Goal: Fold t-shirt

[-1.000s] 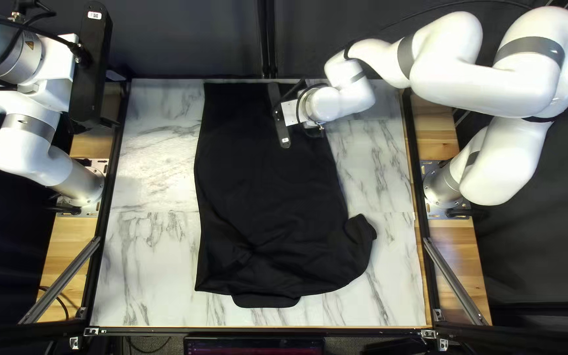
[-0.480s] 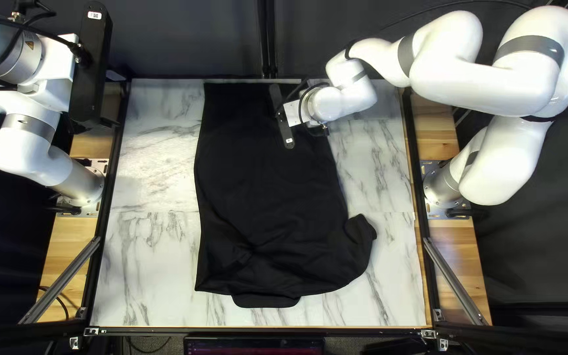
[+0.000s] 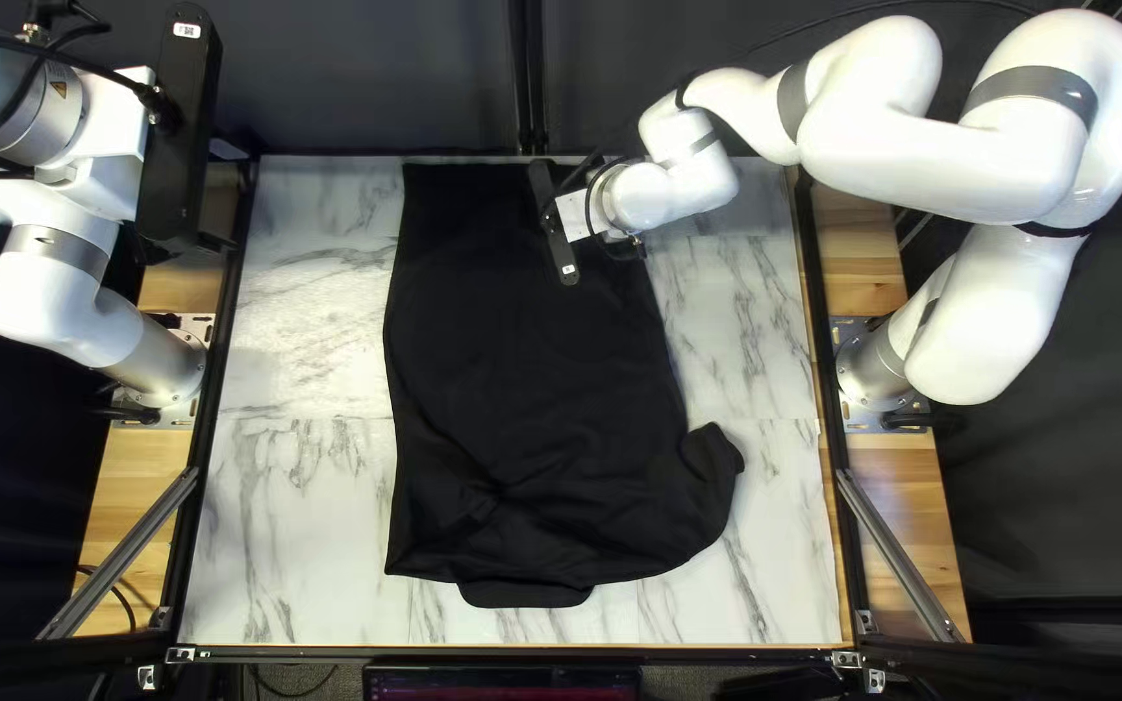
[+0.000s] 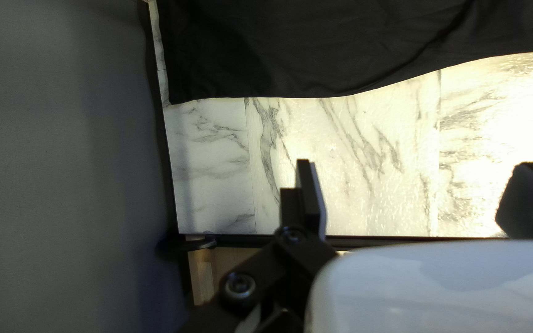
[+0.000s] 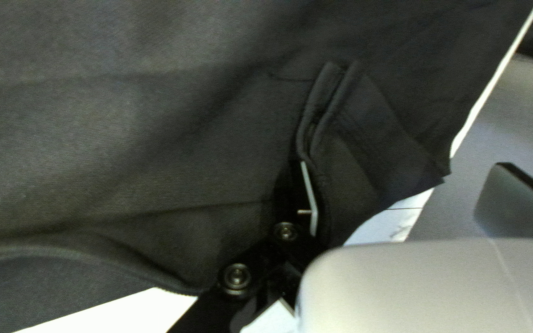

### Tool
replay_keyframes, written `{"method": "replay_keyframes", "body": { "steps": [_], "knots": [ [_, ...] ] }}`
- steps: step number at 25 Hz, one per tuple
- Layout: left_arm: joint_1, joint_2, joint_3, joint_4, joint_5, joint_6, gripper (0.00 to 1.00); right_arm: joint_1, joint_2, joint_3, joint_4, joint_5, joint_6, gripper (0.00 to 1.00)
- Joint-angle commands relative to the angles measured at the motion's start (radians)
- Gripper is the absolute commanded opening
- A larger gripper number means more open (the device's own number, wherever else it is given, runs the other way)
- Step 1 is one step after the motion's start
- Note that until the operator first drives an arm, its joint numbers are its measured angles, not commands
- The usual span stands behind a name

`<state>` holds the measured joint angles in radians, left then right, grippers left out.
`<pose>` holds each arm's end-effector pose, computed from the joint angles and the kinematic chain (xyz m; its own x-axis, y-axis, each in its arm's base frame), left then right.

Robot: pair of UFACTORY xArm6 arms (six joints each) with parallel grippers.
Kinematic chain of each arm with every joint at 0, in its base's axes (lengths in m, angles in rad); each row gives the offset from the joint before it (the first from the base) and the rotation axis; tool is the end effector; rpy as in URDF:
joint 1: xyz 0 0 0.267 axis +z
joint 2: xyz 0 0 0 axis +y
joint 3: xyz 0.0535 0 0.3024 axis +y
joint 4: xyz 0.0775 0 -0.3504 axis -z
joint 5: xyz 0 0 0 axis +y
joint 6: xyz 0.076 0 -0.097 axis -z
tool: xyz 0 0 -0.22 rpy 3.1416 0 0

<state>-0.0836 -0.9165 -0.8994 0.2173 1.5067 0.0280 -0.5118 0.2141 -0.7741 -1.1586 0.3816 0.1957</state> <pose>0.2854 0.0435 0.3820 0.9473 -0.1207 0.2969 -0.0559 -0.9744 -0.2176 0.4351 -0.2943 0.0121 0.9405 0.3390 -0.0211 0.3035 -0.8109 0.5003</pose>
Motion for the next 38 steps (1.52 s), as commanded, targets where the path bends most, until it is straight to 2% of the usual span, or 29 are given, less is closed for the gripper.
{"method": "replay_keyframes", "body": {
  "steps": [1,8,9,10,11,12,27,32,38],
  "knots": [
    [0.0,0.0,0.0,0.0,0.0,0.0,1.0,-0.009,0.016,-0.013,-0.01,-0.016,0.008,1.0],
    [0.0,0.0,0.0,0.0,0.0,0.0,1.0,0.023,0.047,-0.038,-0.058,0.012,0.069,1.0],
    [0.0,0.0,0.0,0.0,0.0,0.0,1.0,0.028,0.046,-0.038,-0.058,0.017,0.072,0.98],
    [0.0,0.0,0.0,0.0,0.0,0.0,1.0,0.035,0.044,-0.038,-0.06,0.023,0.076,0.78],
    [0.0,0.0,0.0,0.0,0.0,0.0,1.0,0.036,0.044,-0.039,-0.059,0.024,0.076,0.18],
    [0.0,0.0,0.0,0.0,0.0,0.0,1.0,0.041,0.042,-0.041,-0.059,0.029,0.077,0.0],
    [0.0,0.0,0.0,0.0,0.0,0.0,1.0,0.027,0.086,-0.078,-0.111,0.014,0.116,0.0],
    [0.0,0.0,0.0,0.0,0.0,0.0,1.0,0.057,0.084,-0.105,-0.023,0.073,0.103,0.0],
    [0.0,0.0,0.0,0.0,0.0,0.0,1.0,0.132,0.063,-0.137,0.092,0.201,0.117,0.0]
  ]
}}
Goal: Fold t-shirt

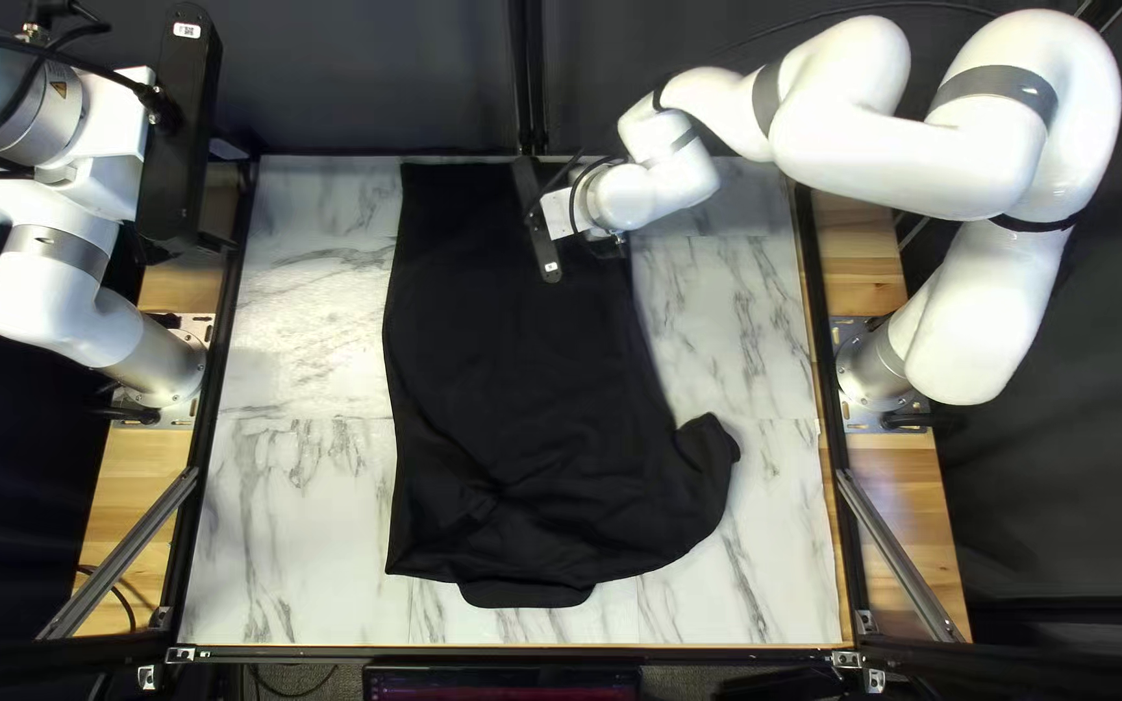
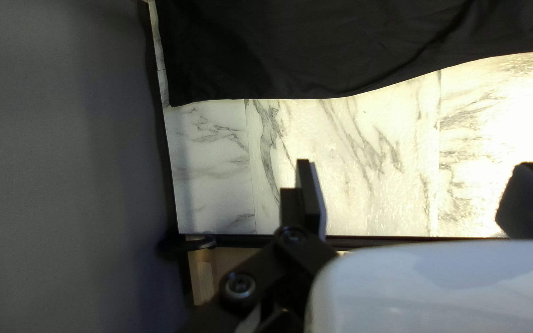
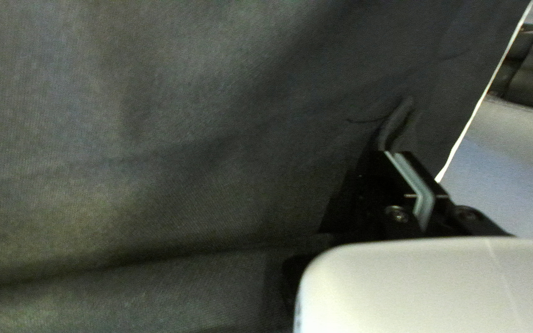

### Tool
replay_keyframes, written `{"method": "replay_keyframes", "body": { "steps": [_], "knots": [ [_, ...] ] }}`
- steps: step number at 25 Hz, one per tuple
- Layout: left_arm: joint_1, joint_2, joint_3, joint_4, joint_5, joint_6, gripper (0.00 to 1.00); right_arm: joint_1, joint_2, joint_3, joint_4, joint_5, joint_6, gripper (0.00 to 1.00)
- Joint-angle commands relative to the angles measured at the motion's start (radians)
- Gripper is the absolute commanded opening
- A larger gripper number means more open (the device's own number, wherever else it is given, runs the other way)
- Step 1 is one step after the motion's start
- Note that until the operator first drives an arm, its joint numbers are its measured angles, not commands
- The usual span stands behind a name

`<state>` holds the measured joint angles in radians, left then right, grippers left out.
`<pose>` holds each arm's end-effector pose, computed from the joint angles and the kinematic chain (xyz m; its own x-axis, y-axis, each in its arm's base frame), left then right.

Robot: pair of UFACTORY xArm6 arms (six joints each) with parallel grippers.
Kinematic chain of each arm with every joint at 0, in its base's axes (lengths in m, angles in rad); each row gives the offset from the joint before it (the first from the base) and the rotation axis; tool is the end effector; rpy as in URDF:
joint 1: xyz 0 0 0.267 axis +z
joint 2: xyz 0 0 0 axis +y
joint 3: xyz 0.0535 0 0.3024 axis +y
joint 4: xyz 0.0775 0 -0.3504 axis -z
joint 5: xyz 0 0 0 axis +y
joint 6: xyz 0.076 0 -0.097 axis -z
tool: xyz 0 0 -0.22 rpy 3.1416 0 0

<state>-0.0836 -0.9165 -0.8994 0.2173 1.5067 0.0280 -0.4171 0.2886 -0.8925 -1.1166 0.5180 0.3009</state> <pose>0.2854 0.0435 0.3820 0.9473 -0.1207 0.2969 -0.0559 -0.9744 -0.2176 0.4652 -0.2955 0.0169 0.9693 0.2438 -0.0313 0.2212 -0.8094 0.5440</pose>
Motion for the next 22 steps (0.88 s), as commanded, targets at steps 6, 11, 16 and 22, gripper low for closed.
{"method": "replay_keyframes", "body": {
  "steps": [6,11,16,22],
  "knots": [
    [0.0,0.0,0.0,0.0,0.0,0.0,1.0,0.055,-0.023,-0.045,0.115,0.134,0.008,0.0],
    [0.0,0.0,0.0,0.0,0.0,0.0,1.0,0.057,-0.011,-0.101,0.213,0.194,-0.029,0.0],
    [0.0,0.0,0.0,0.0,0.0,0.0,1.0,0.067,0.035,-0.201,0.295,0.288,-0.039,0.0],
    [0.0,0.0,0.0,0.0,0.0,0.0,1.0,0.068,0.144,-0.337,0.364,0.365,-0.019,0.0]
  ]
}}
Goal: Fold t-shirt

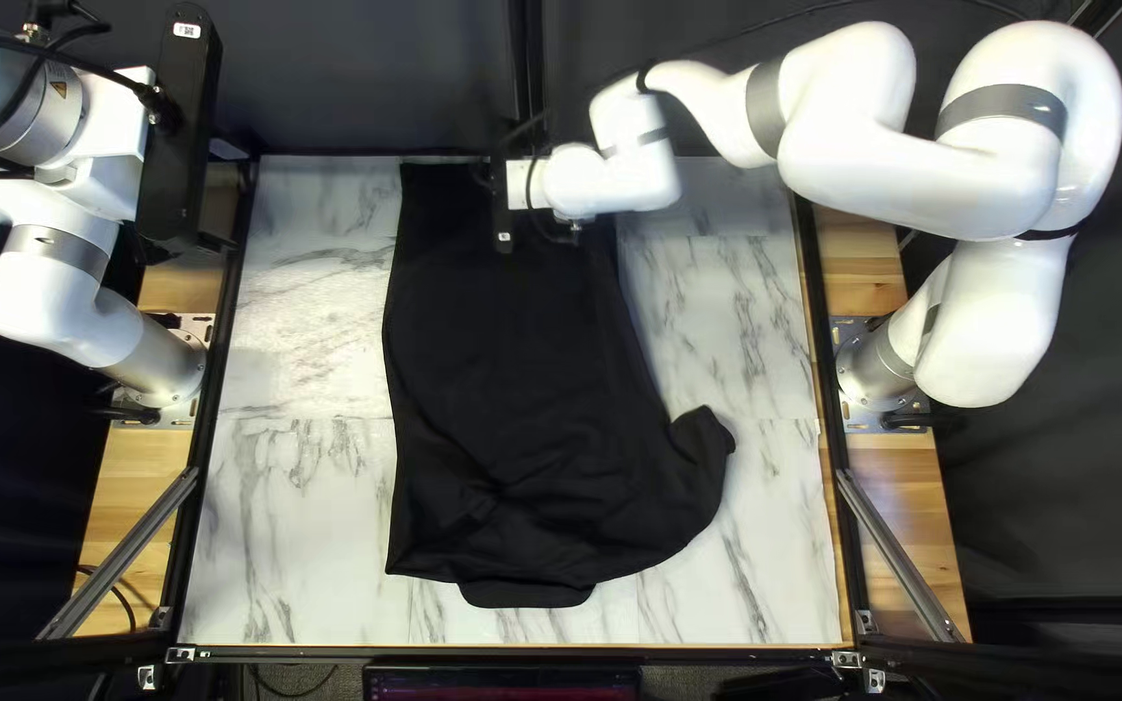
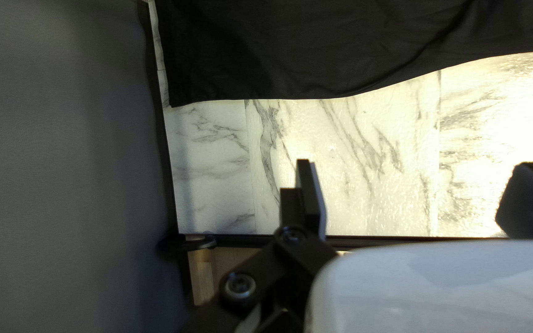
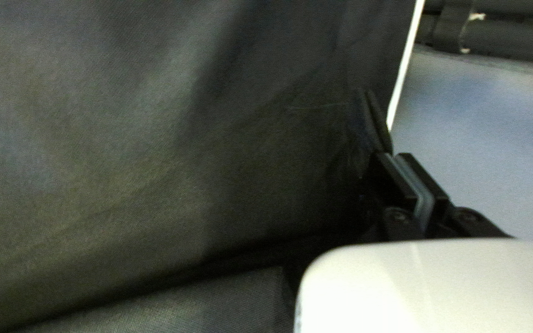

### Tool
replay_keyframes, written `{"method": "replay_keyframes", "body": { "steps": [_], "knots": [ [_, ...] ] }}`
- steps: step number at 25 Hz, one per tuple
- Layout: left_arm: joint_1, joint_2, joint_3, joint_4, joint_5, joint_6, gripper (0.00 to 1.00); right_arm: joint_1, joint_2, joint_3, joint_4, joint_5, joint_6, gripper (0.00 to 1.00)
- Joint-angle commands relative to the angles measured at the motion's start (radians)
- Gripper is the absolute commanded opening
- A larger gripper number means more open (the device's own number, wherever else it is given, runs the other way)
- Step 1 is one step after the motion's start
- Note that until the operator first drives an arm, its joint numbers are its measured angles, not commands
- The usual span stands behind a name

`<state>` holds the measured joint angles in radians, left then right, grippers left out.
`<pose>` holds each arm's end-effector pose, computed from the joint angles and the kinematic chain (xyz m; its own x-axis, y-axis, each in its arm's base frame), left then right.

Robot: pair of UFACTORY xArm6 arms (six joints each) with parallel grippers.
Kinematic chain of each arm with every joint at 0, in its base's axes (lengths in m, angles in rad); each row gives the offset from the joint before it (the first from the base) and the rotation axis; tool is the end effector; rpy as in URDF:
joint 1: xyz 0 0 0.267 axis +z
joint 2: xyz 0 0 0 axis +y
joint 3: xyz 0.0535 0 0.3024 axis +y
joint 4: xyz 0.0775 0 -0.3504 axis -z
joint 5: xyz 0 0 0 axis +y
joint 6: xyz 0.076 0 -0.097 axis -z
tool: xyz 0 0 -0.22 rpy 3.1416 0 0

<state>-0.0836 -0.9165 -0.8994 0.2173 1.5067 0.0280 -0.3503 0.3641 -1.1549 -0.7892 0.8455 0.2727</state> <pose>0.2854 0.0435 0.3820 0.9473 -0.1207 0.2969 -0.0559 -0.9744 -0.2176 0.4792 -0.3163 0.0578 0.9953 -0.0829 -0.0510 -0.0425 -0.8417 0.5382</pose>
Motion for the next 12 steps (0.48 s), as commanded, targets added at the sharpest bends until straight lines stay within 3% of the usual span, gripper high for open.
{"method": "replay_keyframes", "body": {
  "steps": [1,6,12],
  "knots": [
    [0.0,0.0,0.0,0.0,0.0,0.0,1.0,0.003,0.093,-0.1,0.043,0.047,0.01,0.0],
    [0.0,0.0,0.0,0.0,0.0,0.0,1.0,0.022,0.18,-0.187,0.053,0.079,0.012,0.0],
    [0.0,0.0,0.0,0.0,0.0,0.0,1.0,0.034,0.218,-0.219,0.048,0.081,0.022,0.0]
  ]
}}
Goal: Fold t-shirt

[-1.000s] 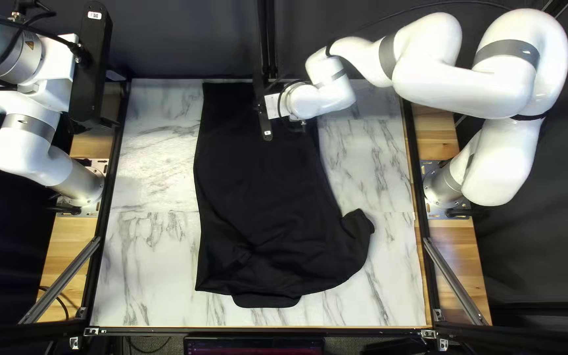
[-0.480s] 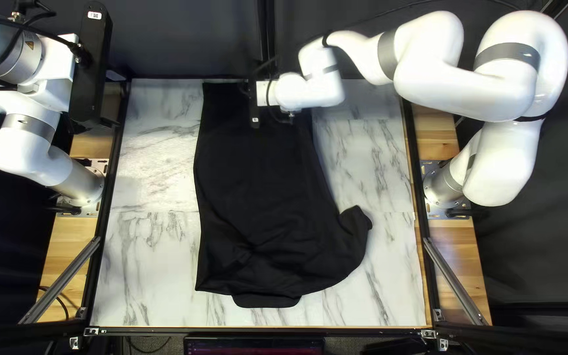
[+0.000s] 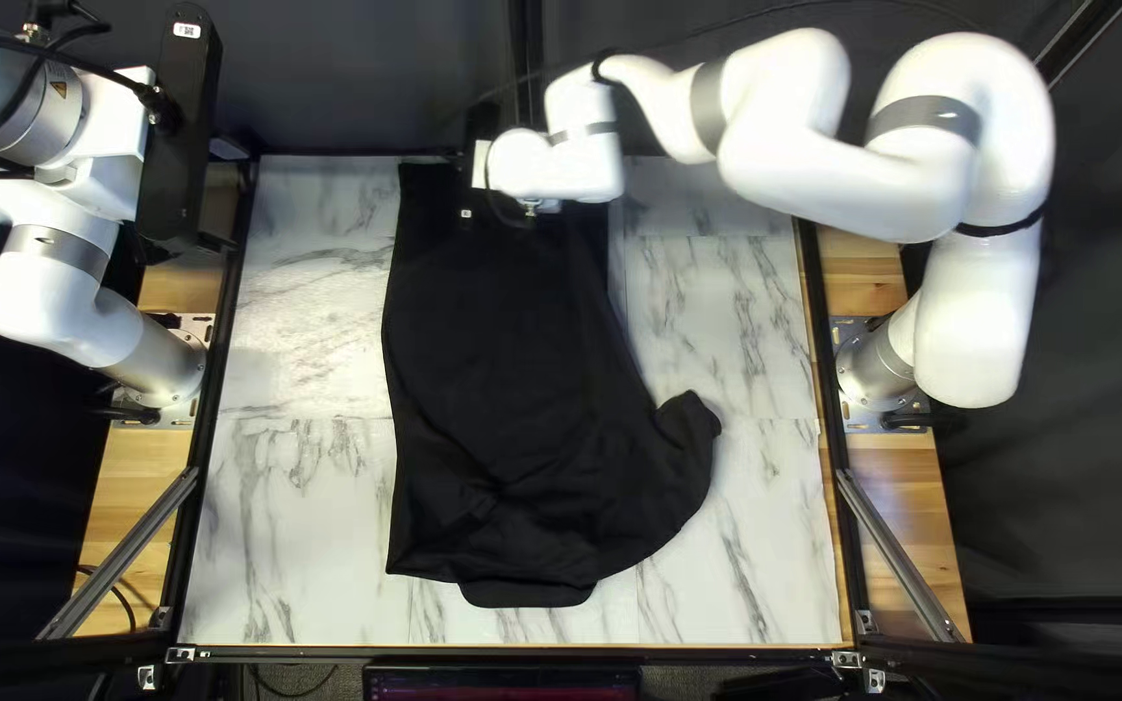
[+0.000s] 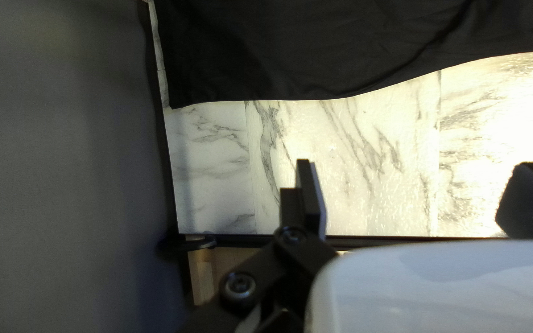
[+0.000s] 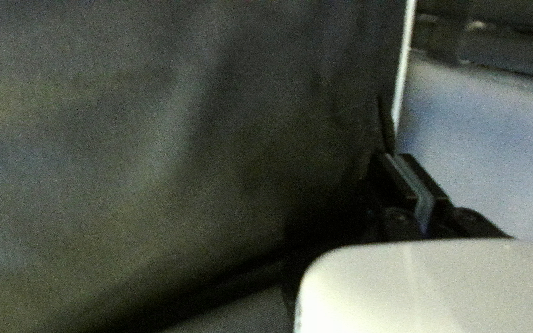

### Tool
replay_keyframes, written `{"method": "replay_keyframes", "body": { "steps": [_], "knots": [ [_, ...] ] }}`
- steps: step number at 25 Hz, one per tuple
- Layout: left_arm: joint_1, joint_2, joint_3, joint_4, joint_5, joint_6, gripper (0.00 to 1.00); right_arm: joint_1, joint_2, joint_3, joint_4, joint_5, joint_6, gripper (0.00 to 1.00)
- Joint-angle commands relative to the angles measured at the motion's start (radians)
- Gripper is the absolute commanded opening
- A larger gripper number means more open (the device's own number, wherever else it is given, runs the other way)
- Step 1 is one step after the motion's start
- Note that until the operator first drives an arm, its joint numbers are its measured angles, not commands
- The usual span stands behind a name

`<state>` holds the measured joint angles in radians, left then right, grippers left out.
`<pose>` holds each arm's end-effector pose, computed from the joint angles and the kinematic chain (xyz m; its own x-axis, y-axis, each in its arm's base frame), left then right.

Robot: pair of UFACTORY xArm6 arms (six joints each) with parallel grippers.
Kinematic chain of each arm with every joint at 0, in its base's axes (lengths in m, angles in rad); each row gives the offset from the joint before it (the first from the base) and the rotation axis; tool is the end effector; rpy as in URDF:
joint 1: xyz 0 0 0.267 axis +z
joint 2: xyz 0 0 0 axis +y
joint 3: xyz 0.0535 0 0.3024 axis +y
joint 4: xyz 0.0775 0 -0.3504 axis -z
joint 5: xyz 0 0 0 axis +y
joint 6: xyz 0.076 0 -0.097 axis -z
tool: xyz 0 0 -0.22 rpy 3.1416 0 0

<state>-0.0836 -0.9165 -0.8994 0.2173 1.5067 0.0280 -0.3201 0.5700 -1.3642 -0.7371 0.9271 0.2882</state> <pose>0.2854 0.0435 0.3820 0.9473 -0.1207 0.2969 -0.0559 -0.9744 -0.2176 0.5100 -0.3163 0.0167 0.9852 -0.1409 -0.0973 -0.0687 -0.8459 0.5289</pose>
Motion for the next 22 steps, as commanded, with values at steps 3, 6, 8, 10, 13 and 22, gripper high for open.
{"method": "replay_keyframes", "body": {
  "steps": [3,6,8,10,13,22],
  "knots": [
    [0.0,0.0,0.0,0.0,0.0,0.0,1.0,-0.001,0.01,-0.001,-0.014,-0.003,0.034,0.0],
    [0.0,0.0,0.0,0.0,0.0,0.0,1.0,-0.006,-0.016,0.025,-0.021,0.012,0.083,0.0],
    [0.0,0.0,0.0,0.0,0.0,0.0,1.0,-0.012,-0.039,0.041,-0.021,0.024,0.113,0.0],
    [0.0,0.0,0.0,0.0,0.0,0.0,1.0,-0.015,-0.043,0.037,-0.017,0.036,0.127,0.0],
    [0.0,0.0,0.0,0.0,0.0,0.0,1.0,-0.014,-0.037,0.018,-0.012,0.047,0.146,0.0],
    [0.0,0.0,0.0,0.0,0.0,0.0,1.0,0.003,0.041,-0.065,-0.024,0.061,0.167,0.0]
  ]
}}
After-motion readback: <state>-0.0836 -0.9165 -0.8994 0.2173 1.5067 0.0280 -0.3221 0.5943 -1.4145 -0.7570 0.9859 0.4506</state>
